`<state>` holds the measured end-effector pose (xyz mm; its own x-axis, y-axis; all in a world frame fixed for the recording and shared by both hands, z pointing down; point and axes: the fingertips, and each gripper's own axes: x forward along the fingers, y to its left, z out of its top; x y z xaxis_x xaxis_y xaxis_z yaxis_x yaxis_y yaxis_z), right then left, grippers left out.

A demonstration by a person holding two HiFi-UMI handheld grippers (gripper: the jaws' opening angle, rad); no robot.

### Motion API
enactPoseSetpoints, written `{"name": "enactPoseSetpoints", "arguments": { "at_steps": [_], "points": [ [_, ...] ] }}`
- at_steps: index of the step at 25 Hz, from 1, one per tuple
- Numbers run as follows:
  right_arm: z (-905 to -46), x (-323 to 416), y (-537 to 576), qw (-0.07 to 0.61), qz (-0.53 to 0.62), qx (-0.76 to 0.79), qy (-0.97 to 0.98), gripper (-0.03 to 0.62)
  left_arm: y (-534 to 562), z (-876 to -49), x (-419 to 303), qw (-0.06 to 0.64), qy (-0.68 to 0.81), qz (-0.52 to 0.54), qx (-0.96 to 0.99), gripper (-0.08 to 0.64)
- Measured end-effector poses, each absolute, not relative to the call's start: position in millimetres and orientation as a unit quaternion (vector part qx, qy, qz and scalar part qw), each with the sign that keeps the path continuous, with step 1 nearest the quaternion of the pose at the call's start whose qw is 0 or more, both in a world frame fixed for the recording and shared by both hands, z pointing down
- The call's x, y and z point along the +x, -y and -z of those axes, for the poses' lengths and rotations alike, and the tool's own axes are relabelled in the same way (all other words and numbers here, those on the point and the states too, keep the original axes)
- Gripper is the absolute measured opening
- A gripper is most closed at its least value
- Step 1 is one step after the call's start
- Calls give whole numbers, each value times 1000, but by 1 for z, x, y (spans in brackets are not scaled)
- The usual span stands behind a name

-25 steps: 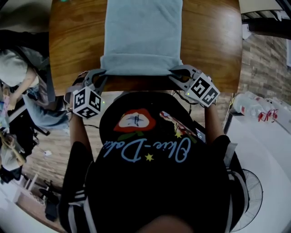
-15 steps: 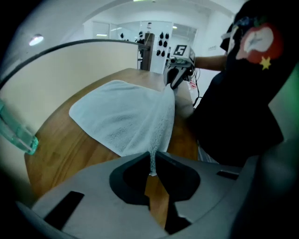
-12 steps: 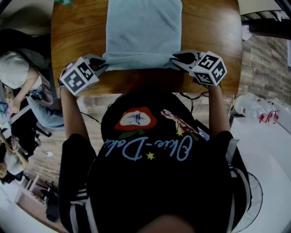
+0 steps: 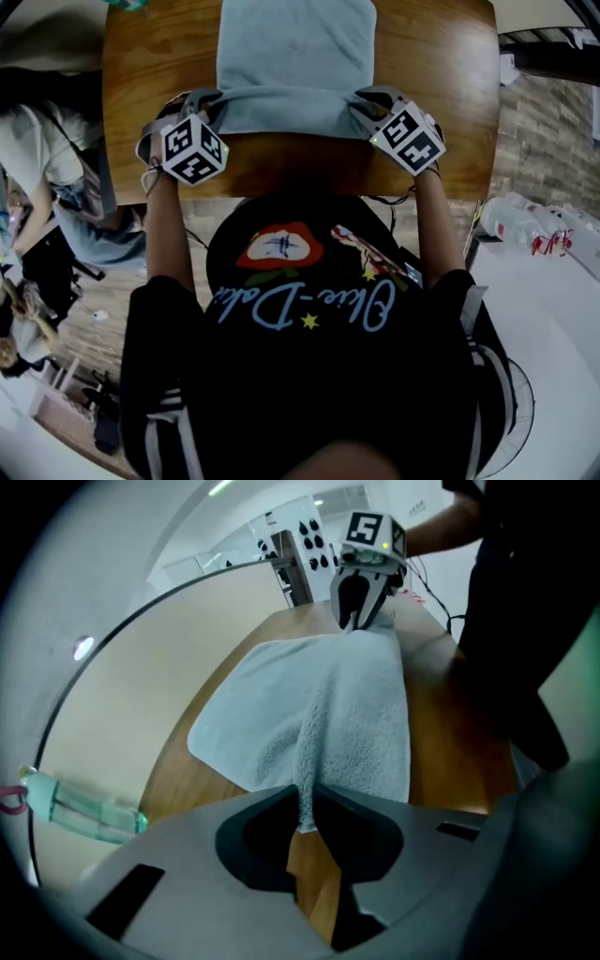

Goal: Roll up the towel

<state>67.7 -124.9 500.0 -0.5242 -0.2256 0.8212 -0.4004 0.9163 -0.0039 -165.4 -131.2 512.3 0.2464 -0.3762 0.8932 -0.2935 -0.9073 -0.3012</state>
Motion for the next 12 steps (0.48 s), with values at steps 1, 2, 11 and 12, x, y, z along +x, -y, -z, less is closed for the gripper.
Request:
{"name": "enactPoseSetpoints", "arguments": {
  "at_steps": [1, 2, 11, 12],
  "points": [
    [-501, 68, 127, 453, -91, 187, 867, 90, 132, -512, -165, 46, -226, 572, -787, 55],
    [-500, 70, 129, 448, -89, 196, 868, 102, 134, -511, -166, 50, -243, 566, -787, 67],
    [-426, 116, 148, 334, -62, 353, 872, 176, 151, -448, -205, -57, -444, 370, -814, 198],
    [-419, 115, 143, 328, -56, 352, 875, 176, 151, -439, -207, -61, -459, 345, -817, 198]
  ]
}}
